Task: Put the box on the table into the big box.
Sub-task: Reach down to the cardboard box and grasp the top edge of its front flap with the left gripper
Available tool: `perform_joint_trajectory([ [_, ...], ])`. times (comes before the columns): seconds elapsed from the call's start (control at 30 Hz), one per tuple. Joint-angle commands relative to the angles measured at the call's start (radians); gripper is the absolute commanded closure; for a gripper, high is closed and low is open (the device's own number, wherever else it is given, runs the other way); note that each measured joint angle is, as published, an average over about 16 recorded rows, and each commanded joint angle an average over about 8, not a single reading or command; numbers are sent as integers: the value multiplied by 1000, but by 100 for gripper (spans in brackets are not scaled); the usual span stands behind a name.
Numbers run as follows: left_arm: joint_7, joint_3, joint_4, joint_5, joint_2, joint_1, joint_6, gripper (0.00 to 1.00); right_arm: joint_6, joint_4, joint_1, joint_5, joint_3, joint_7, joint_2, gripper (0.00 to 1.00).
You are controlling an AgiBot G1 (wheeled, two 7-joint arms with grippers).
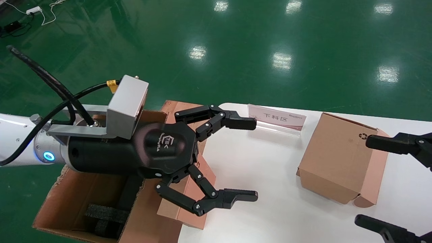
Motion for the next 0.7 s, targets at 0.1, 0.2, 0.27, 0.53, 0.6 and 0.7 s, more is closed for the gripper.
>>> perform_joint_trajectory([
  [0.1,0,0,0,0,0,0,0,0,0,0,0,0,0,0,0,0],
  [0.2,0,0,0,0,0,0,0,0,0,0,0,0,0,0,0,0],
  [0.27,0,0,0,0,0,0,0,0,0,0,0,0,0,0,0,0],
  [0.53,0,0,0,0,0,0,0,0,0,0,0,0,0,0,0,0],
  [0.6,0,0,0,0,0,0,0,0,0,0,0,0,0,0,0,0],
  [0.7,0,0,0,0,0,0,0,0,0,0,0,0,0,0,0,0],
])
